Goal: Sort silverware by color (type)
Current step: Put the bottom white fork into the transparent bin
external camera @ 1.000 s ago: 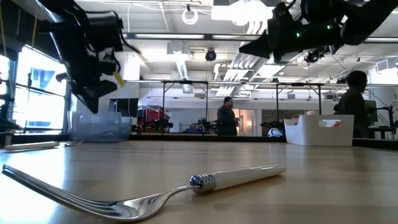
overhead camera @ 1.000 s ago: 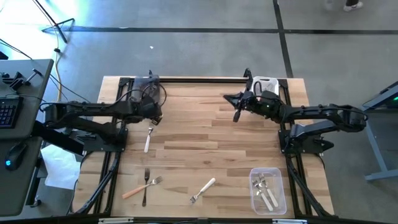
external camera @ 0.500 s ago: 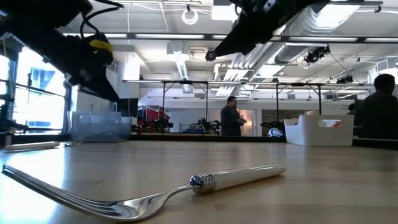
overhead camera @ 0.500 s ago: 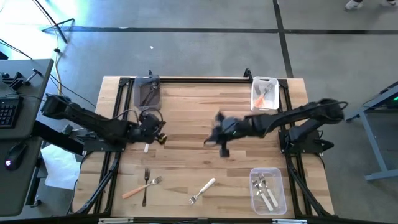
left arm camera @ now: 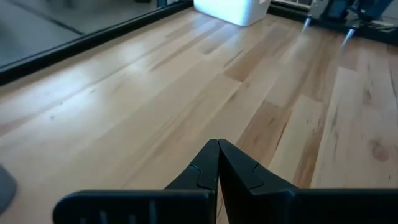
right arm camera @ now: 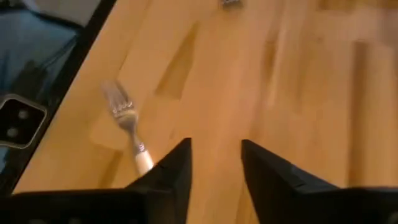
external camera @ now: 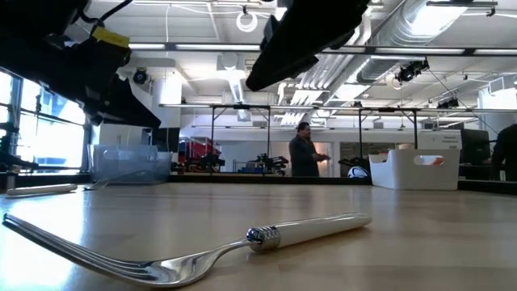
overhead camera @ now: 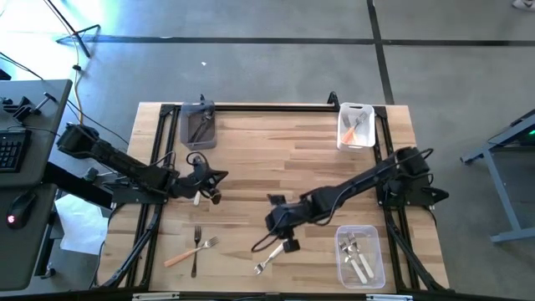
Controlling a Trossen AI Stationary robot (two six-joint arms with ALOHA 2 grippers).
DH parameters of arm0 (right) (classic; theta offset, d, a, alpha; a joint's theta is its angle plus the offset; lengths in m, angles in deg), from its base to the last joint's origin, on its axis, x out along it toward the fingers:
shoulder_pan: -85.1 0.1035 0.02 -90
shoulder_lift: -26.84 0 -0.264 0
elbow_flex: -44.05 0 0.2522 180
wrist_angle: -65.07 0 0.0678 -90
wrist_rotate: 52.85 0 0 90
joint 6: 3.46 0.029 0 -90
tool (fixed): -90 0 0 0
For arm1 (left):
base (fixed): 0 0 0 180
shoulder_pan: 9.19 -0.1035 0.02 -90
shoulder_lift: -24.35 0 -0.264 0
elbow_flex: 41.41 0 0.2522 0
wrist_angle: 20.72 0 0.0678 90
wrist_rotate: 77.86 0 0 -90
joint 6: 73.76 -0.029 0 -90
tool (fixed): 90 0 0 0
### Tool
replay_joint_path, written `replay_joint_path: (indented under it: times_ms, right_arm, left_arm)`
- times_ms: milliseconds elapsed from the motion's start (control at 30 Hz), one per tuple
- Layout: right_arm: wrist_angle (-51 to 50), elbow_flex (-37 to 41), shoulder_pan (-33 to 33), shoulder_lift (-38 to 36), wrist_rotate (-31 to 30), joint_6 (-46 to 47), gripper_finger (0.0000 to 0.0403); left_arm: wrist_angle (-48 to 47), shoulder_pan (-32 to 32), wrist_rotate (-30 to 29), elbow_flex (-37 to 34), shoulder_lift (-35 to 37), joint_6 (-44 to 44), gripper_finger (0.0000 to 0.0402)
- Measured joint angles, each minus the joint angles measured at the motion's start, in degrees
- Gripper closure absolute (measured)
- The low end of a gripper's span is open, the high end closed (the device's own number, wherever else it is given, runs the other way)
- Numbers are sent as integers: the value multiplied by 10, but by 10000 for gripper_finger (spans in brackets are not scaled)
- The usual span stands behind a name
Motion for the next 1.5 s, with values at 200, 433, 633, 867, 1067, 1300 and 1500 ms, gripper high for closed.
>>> replay_joint_path:
  times_ms: [200, 433, 633, 867, 1067, 1300, 1500]
  right_arm:
    - [-63, -65, 12, 64, 47, 1, 208]
    - [-94, -109, 15, 124, 82, -13, 183]
    - [-100, -116, 32, 140, 76, 1, 183]
    - [-112, -116, 69, 141, 18, 14, 183]
    - [-154, -116, 79, 141, 1, 31, 183]
    - [-168, -116, 79, 144, -29, 13, 183]
    - [-166, -116, 75, 166, -29, -25, 183]
  left_arm:
    - [25, 0, 1, 0, 0, -31, 401]
    - [18, -1, 1, 0, -1, -41, 401]
    - [20, -1, 10, 0, -1, -41, 401]
    - [19, -1, 22, 0, -1, -49, 401]
    - [20, -1, 22, 0, -1, -66, 401]
    - [19, -1, 22, 0, -1, -66, 401]
    - [19, -1, 22, 0, -1, -78, 401]
